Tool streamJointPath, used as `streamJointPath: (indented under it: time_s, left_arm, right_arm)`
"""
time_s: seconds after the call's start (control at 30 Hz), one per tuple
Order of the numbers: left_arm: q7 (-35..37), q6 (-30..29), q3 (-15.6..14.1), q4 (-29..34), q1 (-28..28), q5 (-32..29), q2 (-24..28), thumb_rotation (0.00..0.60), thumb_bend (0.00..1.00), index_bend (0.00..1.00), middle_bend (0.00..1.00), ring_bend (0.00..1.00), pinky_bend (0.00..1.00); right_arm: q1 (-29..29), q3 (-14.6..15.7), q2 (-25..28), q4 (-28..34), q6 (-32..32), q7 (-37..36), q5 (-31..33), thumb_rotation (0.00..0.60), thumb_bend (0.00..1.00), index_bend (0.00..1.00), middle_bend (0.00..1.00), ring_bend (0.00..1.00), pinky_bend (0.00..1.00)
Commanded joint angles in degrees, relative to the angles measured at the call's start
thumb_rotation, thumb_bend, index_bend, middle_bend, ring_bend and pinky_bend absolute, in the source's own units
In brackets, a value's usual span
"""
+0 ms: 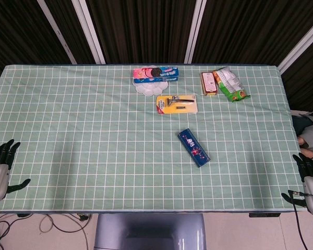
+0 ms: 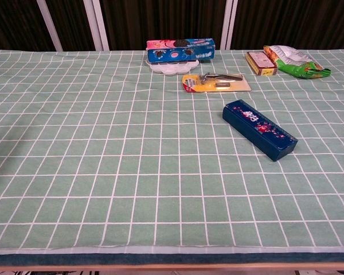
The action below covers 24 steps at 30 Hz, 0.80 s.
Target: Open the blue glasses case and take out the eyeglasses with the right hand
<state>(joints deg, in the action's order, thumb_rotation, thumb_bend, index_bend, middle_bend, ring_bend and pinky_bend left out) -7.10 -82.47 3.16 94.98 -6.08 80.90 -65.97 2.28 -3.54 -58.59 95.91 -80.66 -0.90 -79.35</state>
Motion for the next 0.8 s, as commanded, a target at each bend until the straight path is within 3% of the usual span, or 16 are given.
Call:
streamJointPath:
  time_s: [0.03,0.8]
  left_arm:
    - [0.0,0.0,0.0,0.0,0.0,0.0,0.0,0.600,0.02,0.00,0.00,0.00,0.00]
    - [0.6,-1.7,0.1,-1.2,0.5,1.3,0.3,0.600,0.02,0.00,0.00,0.00,0.00]
  right_arm:
    - [0.0,0.0,0.0,0.0,0.0,0.0,0.0,0.600,0.10,0.00,0.00,0.00,0.23]
    - [0.1,-1.3,0.3,4.7,-0.8,4.4,2.4,0.600,0.05,0.00,0.00,0.00,0.23]
